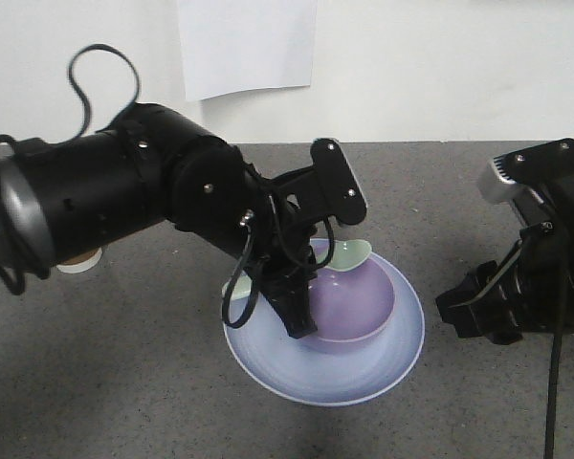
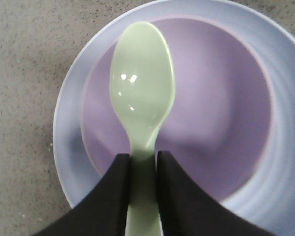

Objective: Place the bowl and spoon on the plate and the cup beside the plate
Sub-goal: 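Move the left gripper over the bowl and lower the spoon in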

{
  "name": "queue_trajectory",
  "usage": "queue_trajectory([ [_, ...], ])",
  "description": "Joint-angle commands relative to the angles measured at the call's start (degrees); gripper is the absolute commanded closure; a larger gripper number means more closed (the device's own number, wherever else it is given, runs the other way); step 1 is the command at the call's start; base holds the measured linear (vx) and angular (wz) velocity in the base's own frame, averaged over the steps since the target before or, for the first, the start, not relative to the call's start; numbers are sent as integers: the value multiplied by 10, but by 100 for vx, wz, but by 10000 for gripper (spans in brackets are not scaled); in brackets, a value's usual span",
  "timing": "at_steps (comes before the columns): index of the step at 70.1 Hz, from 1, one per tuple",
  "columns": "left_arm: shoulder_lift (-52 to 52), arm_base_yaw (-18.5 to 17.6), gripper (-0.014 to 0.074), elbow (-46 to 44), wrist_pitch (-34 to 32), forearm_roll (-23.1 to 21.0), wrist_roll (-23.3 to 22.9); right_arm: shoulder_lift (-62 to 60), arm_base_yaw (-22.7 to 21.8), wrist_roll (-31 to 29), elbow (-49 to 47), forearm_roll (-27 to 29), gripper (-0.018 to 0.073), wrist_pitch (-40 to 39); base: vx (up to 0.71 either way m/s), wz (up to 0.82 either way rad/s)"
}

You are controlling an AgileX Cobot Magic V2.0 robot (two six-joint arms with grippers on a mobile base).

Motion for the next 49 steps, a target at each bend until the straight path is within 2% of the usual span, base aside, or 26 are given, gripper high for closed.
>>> queue_trajectory([
  [1,-3,-11,471,-38,-6,37,-6,-10,-1,-4,-13,4,169,-23,0,0],
  [15,30,-13,471,-61,3,71,-5,-10,-1,-4,-13,4,169,-23,0,0],
  [21,32,-13,471,-61,2,69,-3,-10,-1,-4,-13,4,169,-23,0,0],
  [31,32,-13,471,-61,1,69,32,-10,-1,-4,-13,4,169,-23,0,0],
  [45,32,-13,467,-61,2,69,48,-10,-1,-4,-13,4,169,-23,0,0],
  [49,32,-13,462,-61,9,69,65,-10,-1,-4,-13,4,169,-23,0,0],
])
